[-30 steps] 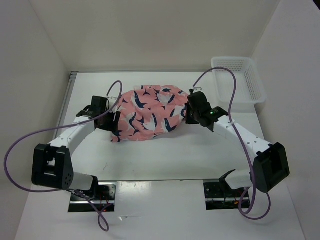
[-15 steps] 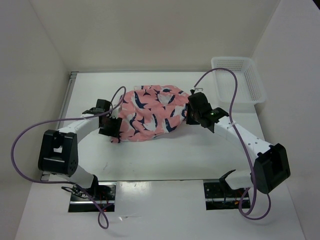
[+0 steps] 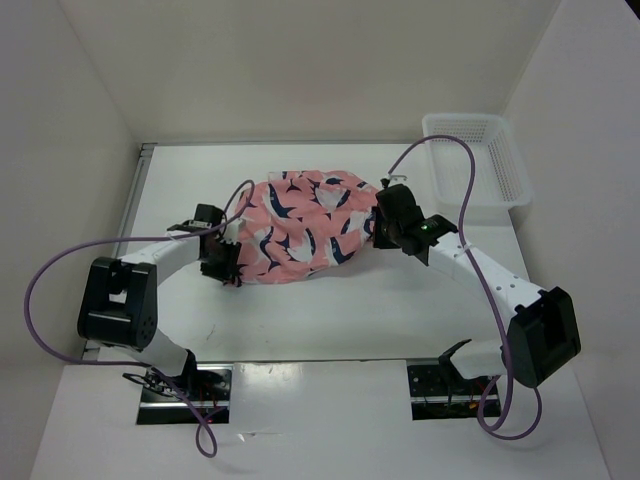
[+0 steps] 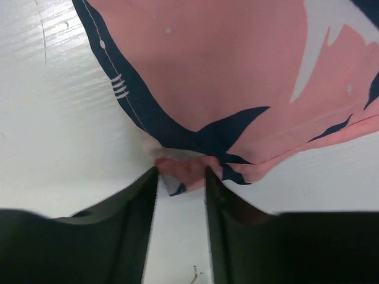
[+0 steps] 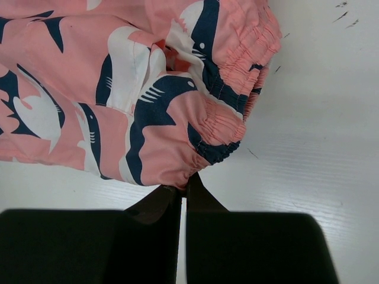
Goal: Fold and stack the shorts
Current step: Fold the shorts
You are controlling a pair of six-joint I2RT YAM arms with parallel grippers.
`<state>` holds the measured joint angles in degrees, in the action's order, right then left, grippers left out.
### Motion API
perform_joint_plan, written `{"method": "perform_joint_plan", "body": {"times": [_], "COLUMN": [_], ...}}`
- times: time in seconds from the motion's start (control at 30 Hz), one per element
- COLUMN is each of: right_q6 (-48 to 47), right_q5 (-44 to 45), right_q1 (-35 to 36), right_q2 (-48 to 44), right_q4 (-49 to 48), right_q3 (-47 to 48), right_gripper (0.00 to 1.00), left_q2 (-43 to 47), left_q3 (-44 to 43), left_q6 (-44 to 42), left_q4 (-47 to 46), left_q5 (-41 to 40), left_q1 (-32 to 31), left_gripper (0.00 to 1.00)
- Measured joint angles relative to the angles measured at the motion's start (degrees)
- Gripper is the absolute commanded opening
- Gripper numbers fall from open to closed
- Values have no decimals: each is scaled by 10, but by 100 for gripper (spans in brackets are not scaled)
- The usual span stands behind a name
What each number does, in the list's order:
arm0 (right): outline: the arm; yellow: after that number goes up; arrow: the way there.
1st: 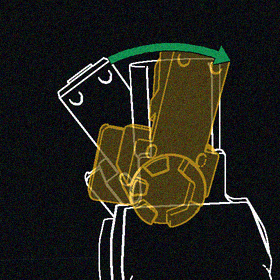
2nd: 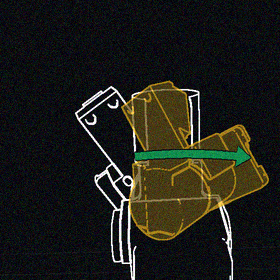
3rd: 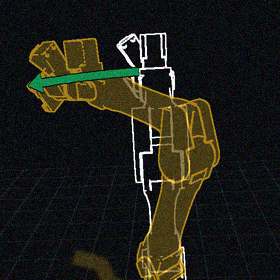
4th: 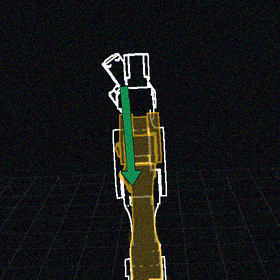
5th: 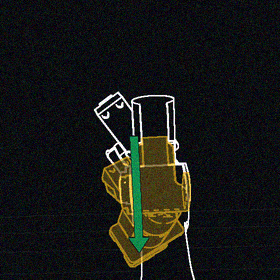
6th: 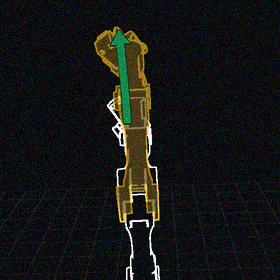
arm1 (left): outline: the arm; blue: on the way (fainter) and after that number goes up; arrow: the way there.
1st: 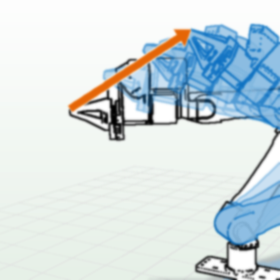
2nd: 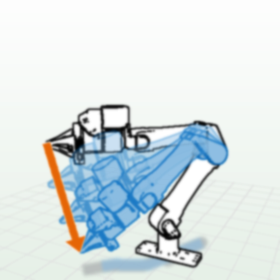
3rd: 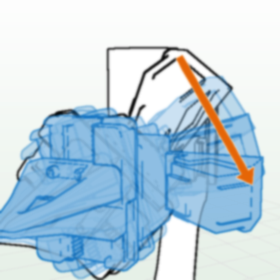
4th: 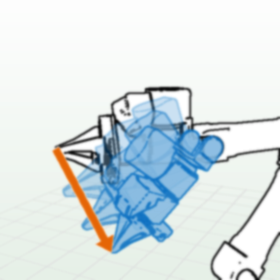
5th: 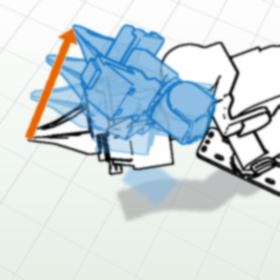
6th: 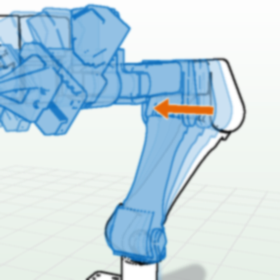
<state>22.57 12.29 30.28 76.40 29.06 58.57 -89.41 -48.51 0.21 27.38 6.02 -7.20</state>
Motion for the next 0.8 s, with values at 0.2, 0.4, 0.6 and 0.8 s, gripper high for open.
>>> {"method": "perform_joint_plan", "body": {"times": [0.2,0.4,0.6,0.8], "right_q6": [-5,-23,-71,-119], "right_q5": [6,10,22,27], "right_q1": [0,-7,-35,-34], "right_q2": [0,2,11,11], "right_q4": [0,15,47,78], "right_q3": [4,35,199,402], "right_gripper": [0,0,0,0], "left_q2": [-2,2,97,274], "left_q3": [1,-41,-214,-355], "left_q6": [1,0,0,0], "left_q4": [-13,-3,10,-44], "left_q5": [8,2,-19,-73], "left_q1": [1,13,59,75], "left_gripper": [0,0,0,0]}}
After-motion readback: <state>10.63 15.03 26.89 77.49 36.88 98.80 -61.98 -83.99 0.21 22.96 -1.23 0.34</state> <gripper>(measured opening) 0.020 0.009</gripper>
